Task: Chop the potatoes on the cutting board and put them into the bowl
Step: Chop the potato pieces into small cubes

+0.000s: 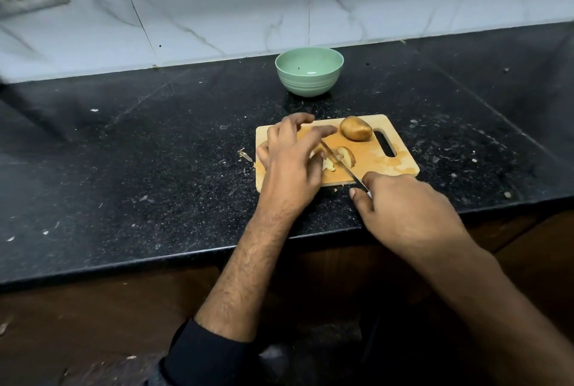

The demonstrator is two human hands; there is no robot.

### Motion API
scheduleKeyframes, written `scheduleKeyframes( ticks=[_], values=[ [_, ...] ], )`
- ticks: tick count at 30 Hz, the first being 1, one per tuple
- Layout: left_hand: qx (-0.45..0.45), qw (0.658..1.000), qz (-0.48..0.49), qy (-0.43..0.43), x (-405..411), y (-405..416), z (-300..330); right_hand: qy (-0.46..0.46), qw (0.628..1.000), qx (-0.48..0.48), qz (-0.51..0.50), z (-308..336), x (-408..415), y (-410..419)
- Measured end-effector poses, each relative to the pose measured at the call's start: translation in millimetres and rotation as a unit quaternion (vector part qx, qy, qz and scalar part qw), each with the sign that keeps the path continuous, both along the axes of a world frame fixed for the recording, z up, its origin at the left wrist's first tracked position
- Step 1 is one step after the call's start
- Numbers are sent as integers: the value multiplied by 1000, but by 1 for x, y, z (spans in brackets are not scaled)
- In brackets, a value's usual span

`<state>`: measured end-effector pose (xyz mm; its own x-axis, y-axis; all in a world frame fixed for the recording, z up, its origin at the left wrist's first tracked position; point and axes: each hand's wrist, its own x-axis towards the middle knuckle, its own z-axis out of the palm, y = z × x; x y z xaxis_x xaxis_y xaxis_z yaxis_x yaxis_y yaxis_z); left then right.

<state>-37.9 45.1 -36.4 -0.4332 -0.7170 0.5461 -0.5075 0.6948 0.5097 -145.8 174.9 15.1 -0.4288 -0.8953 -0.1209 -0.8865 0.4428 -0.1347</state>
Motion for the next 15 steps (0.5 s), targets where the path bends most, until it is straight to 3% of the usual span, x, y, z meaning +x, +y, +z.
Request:
scheduleKeyframes(
  ticks=[5, 11, 15],
  values=[
    [-19, 997, -59, -51, 0, 4, 1, 62, 997, -26, 30, 3, 8, -4],
    [41, 997, 61, -39, -2, -2, -2, 52, 998, -5, 16, 8, 6, 7],
    [52, 994, 85, -34, -2, -4, -3, 29, 999, 17, -3, 17, 1, 24]
  ],
)
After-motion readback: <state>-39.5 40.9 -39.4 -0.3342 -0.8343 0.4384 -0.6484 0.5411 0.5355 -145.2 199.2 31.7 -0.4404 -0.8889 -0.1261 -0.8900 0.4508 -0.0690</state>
